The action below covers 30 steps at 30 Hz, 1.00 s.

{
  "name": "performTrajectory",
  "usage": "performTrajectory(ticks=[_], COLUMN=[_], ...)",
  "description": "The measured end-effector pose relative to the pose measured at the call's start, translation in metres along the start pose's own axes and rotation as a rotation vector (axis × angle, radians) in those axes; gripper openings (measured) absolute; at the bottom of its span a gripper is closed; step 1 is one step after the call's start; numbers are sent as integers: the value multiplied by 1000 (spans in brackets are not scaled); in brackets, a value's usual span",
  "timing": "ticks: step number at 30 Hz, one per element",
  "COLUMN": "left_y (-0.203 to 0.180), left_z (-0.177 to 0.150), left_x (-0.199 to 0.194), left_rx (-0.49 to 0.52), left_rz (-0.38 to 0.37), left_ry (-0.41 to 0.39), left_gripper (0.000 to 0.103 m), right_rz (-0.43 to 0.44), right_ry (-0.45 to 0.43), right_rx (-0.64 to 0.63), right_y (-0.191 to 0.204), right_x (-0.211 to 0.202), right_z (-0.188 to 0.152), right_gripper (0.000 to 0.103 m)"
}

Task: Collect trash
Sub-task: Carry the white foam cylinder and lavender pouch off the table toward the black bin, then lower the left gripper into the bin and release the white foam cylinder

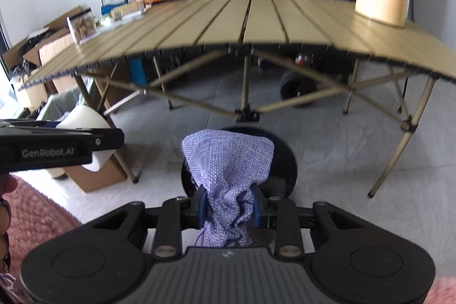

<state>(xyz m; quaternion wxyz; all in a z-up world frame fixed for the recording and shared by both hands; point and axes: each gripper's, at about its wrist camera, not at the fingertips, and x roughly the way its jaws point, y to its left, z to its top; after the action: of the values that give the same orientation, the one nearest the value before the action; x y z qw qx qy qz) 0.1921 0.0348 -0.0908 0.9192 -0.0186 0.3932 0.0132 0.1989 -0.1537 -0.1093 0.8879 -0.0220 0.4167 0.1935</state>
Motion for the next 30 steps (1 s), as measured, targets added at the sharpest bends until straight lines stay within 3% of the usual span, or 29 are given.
performTrajectory(ticks=[16, 30], left_y=[-2, -4], left_z=[-31, -47], left_x=[68, 107], left_rx=[-7, -3], left_rz=[-19, -39], left_ry=[189, 305], left_gripper=[58, 58], right_rz=[26, 39], right_ry=[195, 250], right_rx=[35, 108], right_y=[-6, -30], right_x=[65, 85], right_z=[-33, -49], right_gripper=[28, 28])
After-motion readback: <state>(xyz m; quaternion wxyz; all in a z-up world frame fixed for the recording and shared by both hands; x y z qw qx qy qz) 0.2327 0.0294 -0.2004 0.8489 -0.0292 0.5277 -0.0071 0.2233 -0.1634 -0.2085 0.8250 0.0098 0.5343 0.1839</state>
